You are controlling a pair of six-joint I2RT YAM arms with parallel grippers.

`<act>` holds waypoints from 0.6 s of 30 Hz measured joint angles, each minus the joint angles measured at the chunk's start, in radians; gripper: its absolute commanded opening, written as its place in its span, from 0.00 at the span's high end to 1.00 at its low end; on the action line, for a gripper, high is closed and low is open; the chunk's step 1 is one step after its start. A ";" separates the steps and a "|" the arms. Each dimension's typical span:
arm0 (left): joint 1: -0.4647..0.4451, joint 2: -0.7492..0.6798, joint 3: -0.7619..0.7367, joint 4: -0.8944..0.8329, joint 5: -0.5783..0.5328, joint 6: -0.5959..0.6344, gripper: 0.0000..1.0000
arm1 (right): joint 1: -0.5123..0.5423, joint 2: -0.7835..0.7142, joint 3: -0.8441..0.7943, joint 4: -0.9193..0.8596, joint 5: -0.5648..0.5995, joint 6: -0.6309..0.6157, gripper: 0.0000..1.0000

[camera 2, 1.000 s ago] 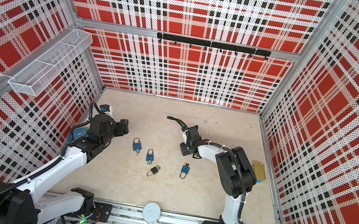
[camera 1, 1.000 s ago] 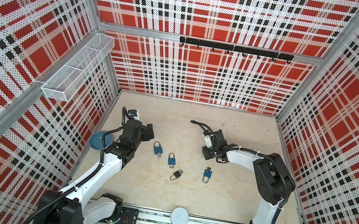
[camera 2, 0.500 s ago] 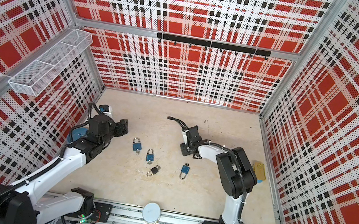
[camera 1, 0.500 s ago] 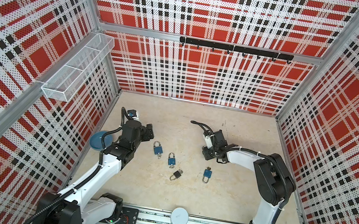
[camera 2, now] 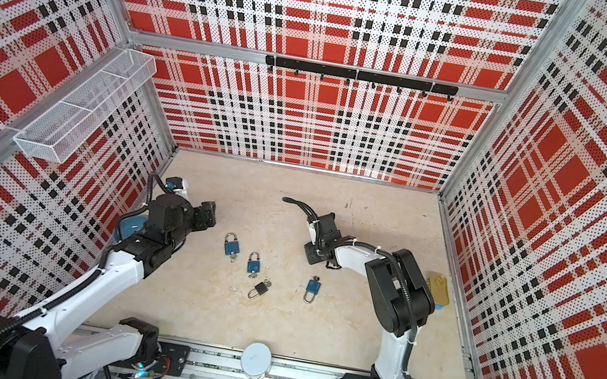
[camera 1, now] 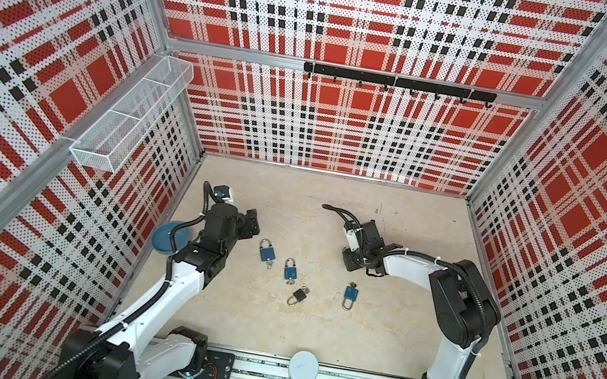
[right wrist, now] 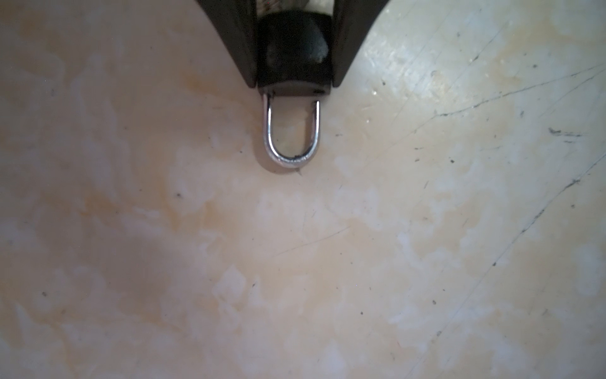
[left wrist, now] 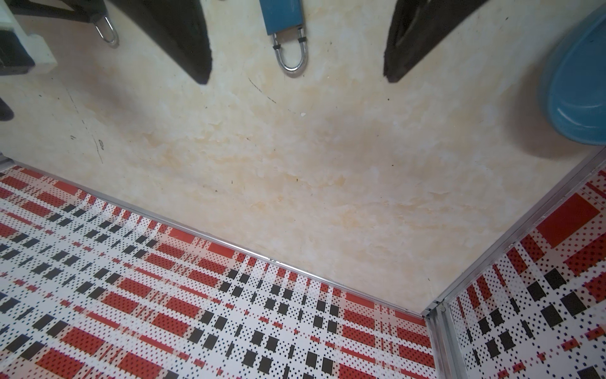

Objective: Lock with the key

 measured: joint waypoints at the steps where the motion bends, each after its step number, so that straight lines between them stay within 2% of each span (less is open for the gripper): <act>1: 0.000 -0.001 0.000 0.000 0.002 0.000 0.16 | 0.000 -0.005 -0.003 -0.005 0.000 0.000 0.74; 12: 0.000 -0.002 0.000 -0.008 0.038 0.008 0.16 | 0.000 -0.113 -0.014 -0.055 -0.013 -0.010 0.74; 18: -0.019 -0.002 0.000 -0.010 0.070 0.028 0.20 | 0.004 -0.165 -0.014 -0.077 -0.037 -0.019 0.75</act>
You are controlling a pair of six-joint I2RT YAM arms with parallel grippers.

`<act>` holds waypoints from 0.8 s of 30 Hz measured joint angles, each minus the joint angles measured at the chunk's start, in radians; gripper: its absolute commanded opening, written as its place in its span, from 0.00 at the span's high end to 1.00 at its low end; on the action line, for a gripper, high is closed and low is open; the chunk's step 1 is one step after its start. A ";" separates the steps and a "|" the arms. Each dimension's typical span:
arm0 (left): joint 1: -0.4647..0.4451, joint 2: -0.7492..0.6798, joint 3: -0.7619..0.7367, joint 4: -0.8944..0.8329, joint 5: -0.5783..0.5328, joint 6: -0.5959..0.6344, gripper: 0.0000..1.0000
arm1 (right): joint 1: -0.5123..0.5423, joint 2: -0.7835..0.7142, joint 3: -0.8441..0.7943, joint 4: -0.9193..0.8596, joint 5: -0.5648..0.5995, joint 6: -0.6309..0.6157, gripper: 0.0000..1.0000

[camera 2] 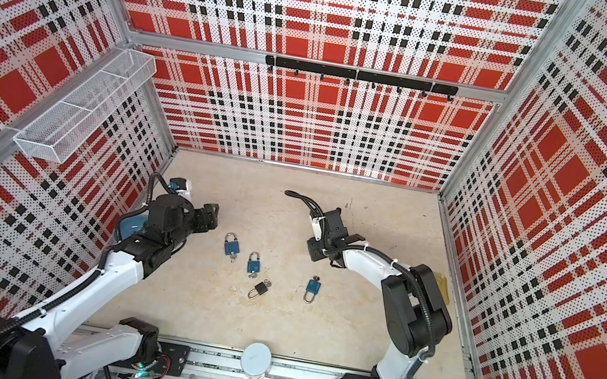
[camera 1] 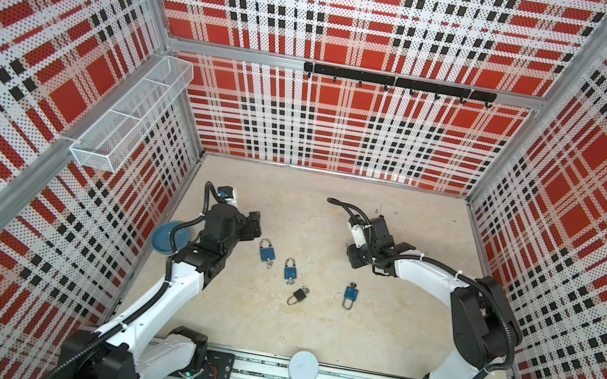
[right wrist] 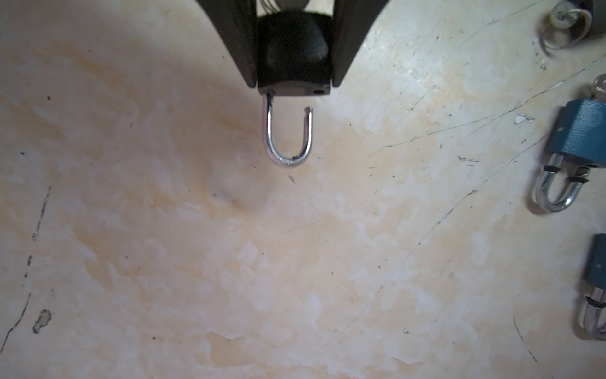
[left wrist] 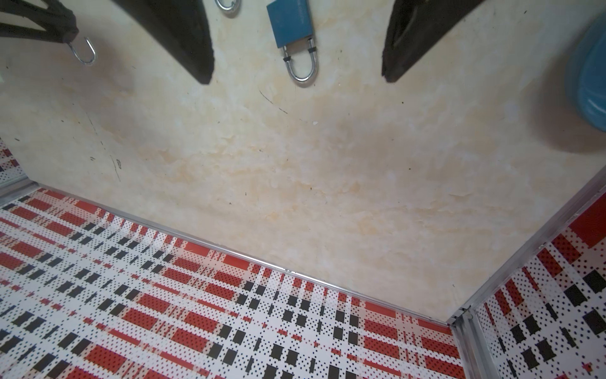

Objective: Lock with the key

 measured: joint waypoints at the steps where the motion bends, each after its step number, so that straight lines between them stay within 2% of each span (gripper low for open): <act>1: -0.008 0.000 0.000 0.000 0.008 0.006 0.21 | 0.002 -0.007 0.000 -0.005 -0.006 -0.002 0.75; 8: -0.061 0.047 0.013 -0.001 0.081 0.029 0.29 | 0.031 -0.064 0.006 -0.038 -0.040 -0.010 0.75; 14: -0.088 0.117 0.048 0.024 0.189 0.011 0.33 | 0.057 -0.101 0.027 -0.068 -0.066 -0.011 0.76; 24: -0.175 0.337 0.123 0.098 0.393 -0.074 0.40 | 0.095 -0.113 0.052 -0.095 -0.102 -0.010 0.77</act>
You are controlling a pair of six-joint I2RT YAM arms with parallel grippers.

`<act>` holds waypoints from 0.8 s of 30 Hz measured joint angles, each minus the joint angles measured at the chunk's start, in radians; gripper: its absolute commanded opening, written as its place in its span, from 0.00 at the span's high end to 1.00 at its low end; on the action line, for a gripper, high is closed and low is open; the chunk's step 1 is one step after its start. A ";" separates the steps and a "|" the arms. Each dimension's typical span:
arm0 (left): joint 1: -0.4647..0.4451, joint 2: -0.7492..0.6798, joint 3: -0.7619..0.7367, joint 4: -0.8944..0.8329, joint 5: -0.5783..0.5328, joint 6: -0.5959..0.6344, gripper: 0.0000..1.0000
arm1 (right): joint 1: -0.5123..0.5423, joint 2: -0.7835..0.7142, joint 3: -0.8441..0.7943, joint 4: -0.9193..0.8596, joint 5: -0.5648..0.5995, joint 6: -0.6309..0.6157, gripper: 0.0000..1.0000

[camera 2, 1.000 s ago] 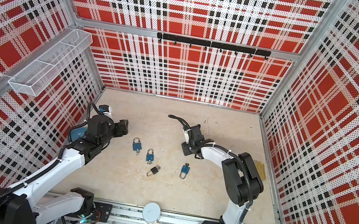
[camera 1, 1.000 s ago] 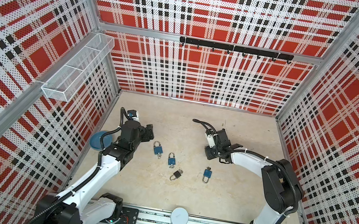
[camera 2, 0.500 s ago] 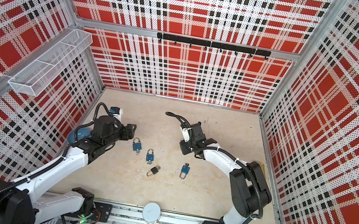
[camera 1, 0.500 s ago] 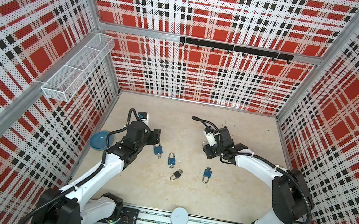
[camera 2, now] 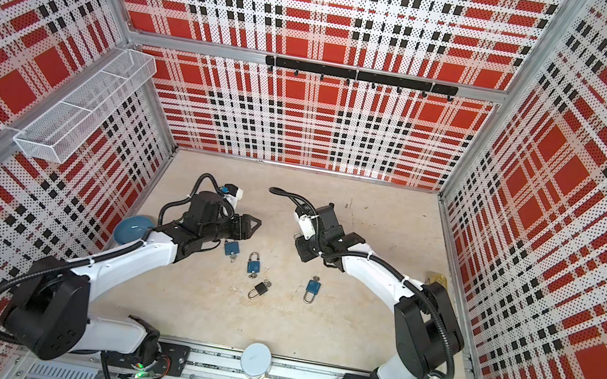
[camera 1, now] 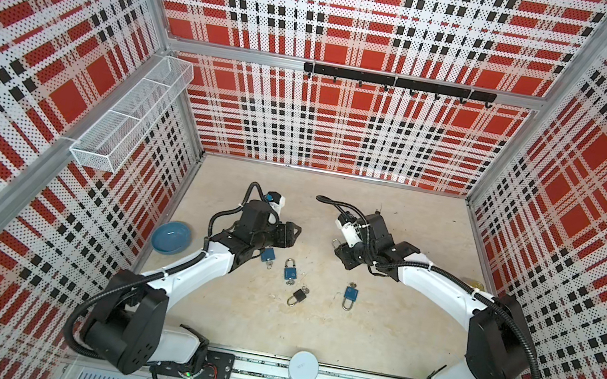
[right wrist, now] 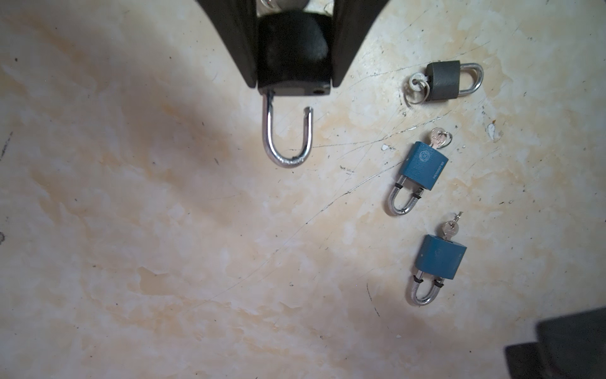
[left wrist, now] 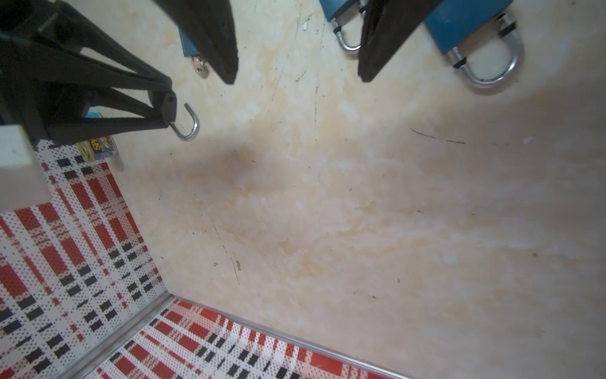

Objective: Lock with the key

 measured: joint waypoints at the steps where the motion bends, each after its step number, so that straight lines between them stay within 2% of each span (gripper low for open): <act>1: -0.011 0.024 0.011 0.013 0.020 -0.012 0.40 | 0.003 0.000 0.004 -0.004 -0.002 0.000 0.77; 7: -0.060 0.142 0.073 0.078 0.109 -0.055 0.43 | 0.019 0.000 0.022 -0.011 -0.017 0.003 0.77; 14: -0.066 0.239 0.084 0.190 0.218 -0.119 0.46 | 0.029 0.000 0.031 -0.014 -0.023 0.003 0.78; 24: -0.065 0.281 0.084 0.306 0.338 -0.184 0.54 | 0.031 0.000 0.037 -0.016 -0.023 0.003 0.79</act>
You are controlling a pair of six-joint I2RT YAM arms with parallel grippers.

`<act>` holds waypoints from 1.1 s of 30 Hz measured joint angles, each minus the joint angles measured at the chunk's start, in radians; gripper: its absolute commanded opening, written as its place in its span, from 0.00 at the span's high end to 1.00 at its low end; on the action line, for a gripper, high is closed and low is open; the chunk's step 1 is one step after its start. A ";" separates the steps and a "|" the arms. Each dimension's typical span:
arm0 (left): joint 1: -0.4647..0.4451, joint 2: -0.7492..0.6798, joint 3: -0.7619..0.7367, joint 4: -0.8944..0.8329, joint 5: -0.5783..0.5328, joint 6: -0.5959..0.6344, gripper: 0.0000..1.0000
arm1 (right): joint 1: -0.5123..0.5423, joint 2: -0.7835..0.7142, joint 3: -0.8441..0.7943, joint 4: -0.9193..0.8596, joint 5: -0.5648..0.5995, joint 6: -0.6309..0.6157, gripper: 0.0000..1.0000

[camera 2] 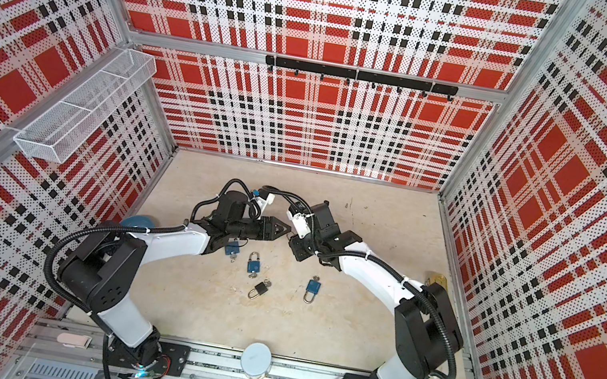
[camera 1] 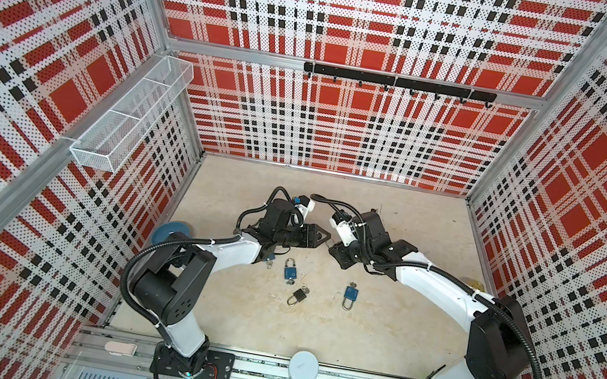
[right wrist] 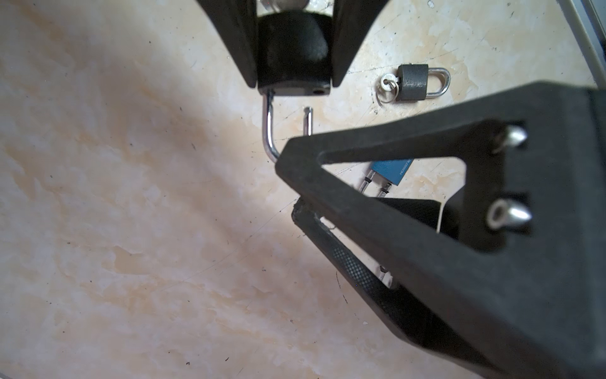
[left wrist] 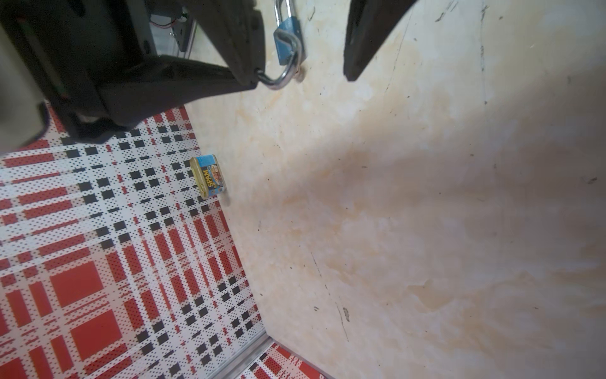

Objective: Lock with the key

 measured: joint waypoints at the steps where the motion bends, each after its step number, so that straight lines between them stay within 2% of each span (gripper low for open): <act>1: 0.000 0.000 0.000 0.008 0.008 -0.005 0.55 | 0.000 0.000 0.000 0.000 0.000 0.000 0.79; 7: 0.000 0.007 0.000 0.038 0.048 -0.017 0.56 | 0.000 0.000 0.000 0.000 0.000 0.000 0.79; 19: 0.003 0.027 -0.008 0.064 0.063 -0.041 0.57 | 0.001 -0.002 0.000 -0.005 0.000 0.000 0.80; 33: 0.003 0.037 -0.021 0.096 0.111 -0.058 0.64 | 0.002 -0.004 0.002 -0.005 0.000 0.001 0.81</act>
